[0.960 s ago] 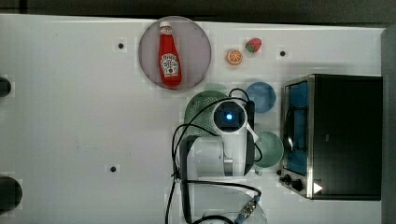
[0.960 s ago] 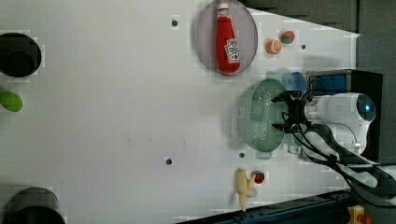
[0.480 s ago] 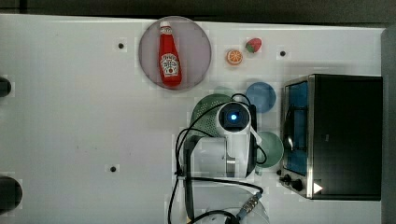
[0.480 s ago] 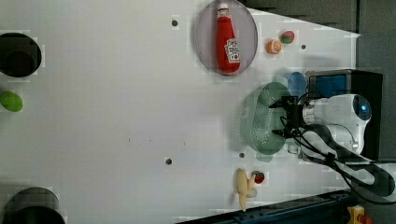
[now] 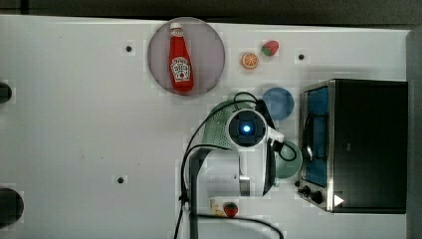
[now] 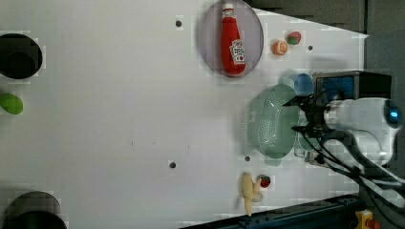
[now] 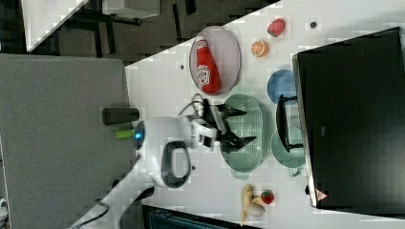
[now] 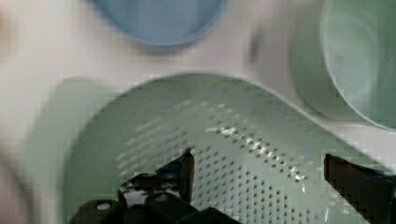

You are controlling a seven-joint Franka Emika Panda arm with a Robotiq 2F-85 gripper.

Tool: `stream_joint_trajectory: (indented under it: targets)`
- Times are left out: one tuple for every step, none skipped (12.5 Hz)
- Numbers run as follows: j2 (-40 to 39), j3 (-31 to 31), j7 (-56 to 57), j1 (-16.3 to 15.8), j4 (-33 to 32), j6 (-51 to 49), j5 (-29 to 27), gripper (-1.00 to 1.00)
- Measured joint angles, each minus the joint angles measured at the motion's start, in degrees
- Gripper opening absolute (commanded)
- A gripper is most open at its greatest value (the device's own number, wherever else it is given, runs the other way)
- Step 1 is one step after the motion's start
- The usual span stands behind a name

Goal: Drag strainer left to right.

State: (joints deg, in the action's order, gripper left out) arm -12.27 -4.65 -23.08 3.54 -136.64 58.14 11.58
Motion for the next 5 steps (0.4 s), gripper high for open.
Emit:
stream_joint_trajectory:
  targets:
    - [3.6, 0.7, 3.7, -0.4, 0.1, -2.4, -0.4, 1.0]
    - [7.6, 1.0, 6.1, -1.2, 0.4, -4.9, -0.7, 1.0]
    - [11.7, 1.5, 8.0, -1.5, 1.0, -8.3, -2.0, 1.0]
    - [15.8, 2.1, 9.5, -1.6, 1.9, -13.1, -2.3, 1.0]
    - [19.2, 3.2, 10.6, -1.3, 3.8, -17.7, -1.7, 1.0]
